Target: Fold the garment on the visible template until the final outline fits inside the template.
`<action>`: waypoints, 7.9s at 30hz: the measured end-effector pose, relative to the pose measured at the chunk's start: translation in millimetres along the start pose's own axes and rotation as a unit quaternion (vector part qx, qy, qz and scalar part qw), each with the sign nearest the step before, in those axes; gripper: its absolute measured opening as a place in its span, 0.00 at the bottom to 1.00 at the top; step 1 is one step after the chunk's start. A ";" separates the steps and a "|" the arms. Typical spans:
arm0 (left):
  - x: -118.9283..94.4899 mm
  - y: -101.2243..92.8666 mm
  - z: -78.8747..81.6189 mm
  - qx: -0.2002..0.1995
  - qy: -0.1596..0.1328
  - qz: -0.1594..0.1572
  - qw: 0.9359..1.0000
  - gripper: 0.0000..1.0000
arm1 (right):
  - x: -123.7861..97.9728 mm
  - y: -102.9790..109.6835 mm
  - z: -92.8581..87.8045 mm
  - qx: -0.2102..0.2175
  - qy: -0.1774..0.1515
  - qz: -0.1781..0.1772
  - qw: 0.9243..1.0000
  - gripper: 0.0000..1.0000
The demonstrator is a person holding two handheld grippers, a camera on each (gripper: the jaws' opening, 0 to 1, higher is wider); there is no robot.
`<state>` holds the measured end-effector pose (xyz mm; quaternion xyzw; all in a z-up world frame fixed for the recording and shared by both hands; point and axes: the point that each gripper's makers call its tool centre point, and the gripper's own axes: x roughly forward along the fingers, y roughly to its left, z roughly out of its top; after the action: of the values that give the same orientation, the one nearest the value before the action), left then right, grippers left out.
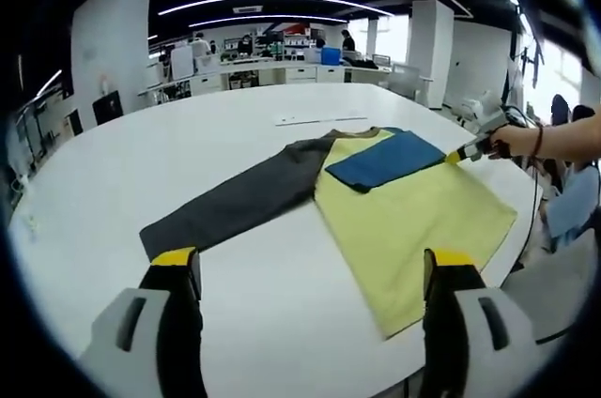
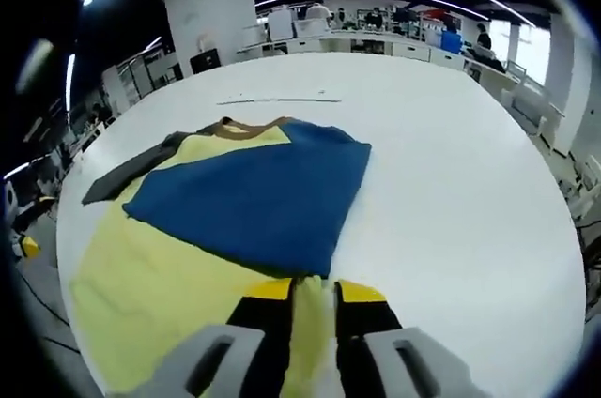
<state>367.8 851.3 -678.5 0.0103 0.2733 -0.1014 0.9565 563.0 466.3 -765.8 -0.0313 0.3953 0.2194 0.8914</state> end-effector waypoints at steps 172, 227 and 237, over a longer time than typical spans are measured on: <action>76.9 70.0 100.8 -0.104 -0.063 0.132 0.984 0.00 | -151.0 80.9 -9.3 -0.071 -0.082 0.097 0.989 0.92; 178.2 -138.9 197.6 -0.033 -0.103 -0.081 0.991 0.00 | -146.8 76.7 -35.1 -0.081 -0.047 0.098 0.991 0.99; 193.1 -172.1 202.7 -0.024 -0.101 -0.109 0.989 0.00 | -144.6 71.9 -37.3 -0.083 -0.040 0.094 0.991 0.99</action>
<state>599.2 631.2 -601.4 -0.0525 0.1772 -0.1995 0.9623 421.9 469.5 -679.1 -0.0586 0.3410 0.3354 0.8762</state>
